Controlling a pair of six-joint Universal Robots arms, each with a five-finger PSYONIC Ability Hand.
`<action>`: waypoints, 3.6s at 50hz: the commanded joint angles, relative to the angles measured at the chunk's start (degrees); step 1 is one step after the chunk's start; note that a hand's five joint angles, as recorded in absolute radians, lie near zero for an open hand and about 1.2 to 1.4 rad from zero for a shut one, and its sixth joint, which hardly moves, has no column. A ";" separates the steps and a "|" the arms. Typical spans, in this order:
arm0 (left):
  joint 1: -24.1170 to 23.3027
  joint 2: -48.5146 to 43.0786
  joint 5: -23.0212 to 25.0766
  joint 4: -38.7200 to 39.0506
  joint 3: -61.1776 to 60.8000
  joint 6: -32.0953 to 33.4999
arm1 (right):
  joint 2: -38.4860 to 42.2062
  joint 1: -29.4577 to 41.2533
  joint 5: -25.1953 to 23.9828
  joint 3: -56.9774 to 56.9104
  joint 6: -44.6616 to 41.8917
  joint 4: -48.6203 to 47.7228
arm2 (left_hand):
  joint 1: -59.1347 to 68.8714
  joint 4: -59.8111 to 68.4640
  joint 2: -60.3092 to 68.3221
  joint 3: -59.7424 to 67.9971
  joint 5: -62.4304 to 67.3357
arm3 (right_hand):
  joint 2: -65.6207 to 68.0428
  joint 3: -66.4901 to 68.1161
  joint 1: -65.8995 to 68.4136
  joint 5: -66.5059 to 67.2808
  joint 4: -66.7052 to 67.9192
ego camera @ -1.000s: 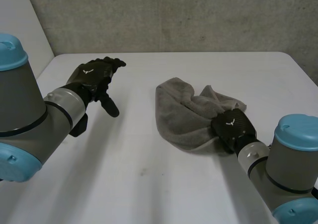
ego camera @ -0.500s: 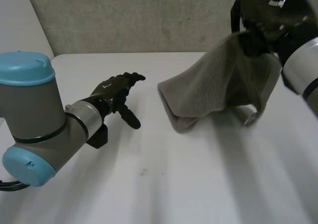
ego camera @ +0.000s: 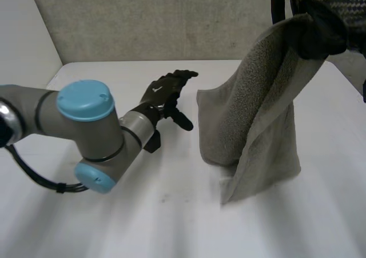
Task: Fold the towel.
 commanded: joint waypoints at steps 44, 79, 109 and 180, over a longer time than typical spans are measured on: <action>-4.70 28.25 -15.07 -9.10 -30.43 16.09 | 12.80 -1.97 -0.66 8.80 -5.00 -4.99 | 68.66 68.70 68.62 68.64 68.39 | 10.45 10.45 0.28 10.70 10.27; 12.24 38.61 -2.95 -19.47 -47.40 16.71 | 18.43 -5.13 -0.31 21.54 -5.61 -12.72 | 5.26 5.30 5.22 5.24 4.99 | 10.45 10.45 0.28 10.70 10.27; 16.89 29.04 -2.68 -7.70 -50.67 21.01 | 20.27 -5.13 -0.14 22.34 -5.70 -13.51 | 54.32 54.36 54.28 54.30 54.05 | 10.45 10.45 0.28 10.70 10.27; 16.81 17.87 -12.17 7.69 -40.29 34.37 | 32.32 -10.23 1.80 18.56 -13.61 -18.70 | 15.02 15.07 14.98 15.00 14.76 | 10.45 10.45 0.28 10.70 10.27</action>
